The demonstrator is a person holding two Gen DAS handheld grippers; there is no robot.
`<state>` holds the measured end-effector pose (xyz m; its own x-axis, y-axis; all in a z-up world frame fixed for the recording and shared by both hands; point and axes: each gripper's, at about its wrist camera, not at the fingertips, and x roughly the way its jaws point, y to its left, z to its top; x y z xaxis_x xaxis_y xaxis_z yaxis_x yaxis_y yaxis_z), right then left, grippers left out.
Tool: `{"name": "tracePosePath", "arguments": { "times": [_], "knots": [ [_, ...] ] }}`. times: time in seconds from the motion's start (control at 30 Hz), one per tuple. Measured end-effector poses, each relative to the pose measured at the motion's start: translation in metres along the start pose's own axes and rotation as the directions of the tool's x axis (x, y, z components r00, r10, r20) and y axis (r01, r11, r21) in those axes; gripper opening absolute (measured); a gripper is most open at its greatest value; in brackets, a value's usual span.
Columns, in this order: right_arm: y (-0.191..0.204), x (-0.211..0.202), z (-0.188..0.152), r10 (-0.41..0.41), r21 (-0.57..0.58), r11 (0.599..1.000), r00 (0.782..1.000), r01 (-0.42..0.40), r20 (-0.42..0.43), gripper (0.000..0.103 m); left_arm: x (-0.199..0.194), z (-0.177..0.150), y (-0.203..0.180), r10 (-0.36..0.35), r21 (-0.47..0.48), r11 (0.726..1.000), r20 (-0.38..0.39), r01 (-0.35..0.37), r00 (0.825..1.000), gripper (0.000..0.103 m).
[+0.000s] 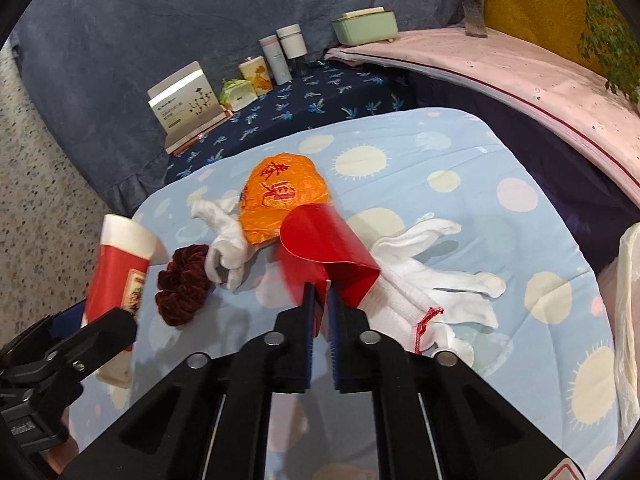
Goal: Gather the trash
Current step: 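Grasp the red box with the right tool while the left tool holds the cup, then carry the red box with the right tool while the left tool drops the cup into the bin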
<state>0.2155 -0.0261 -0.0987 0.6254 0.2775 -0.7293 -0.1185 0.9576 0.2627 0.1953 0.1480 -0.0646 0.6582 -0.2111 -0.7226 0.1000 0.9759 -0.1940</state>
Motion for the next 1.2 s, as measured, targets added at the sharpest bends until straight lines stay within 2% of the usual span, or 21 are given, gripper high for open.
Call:
{"name": "tracePosePath", "arguments": {
  "times": [0.33, 0.63, 0.9, 1.2],
  "knots": [
    [-0.005, -0.072, 0.009, 0.035, 0.012, 0.999, 0.989, -0.037, 0.144, 0.003, -0.02, 0.007, -0.032, -0.028, 0.041, 0.999, 0.037, 0.026, 0.999, 0.08],
    [-0.035, -0.144, 0.014, 0.016, 0.058, 0.998, 0.964, -0.032, 0.265, 0.003, -0.045, 0.015, -0.092, -0.083, 0.125, 0.989, 0.081, 0.073, 0.993, 0.08],
    [-0.075, -0.195, 0.007, -0.043, 0.11, 0.994, 0.935, 0.004, 0.352, 0.003, -0.059, 0.015, -0.153, -0.139, 0.212, 0.97, 0.096, 0.116, 0.986, 0.08],
    [-0.128, -0.237, -0.006, -0.136, 0.201, 0.978, 0.905, 0.058, 0.402, 0.003, -0.062, 0.007, -0.224, -0.213, 0.317, 0.932, 0.081, 0.177, 0.974, 0.08]
  ]
}}
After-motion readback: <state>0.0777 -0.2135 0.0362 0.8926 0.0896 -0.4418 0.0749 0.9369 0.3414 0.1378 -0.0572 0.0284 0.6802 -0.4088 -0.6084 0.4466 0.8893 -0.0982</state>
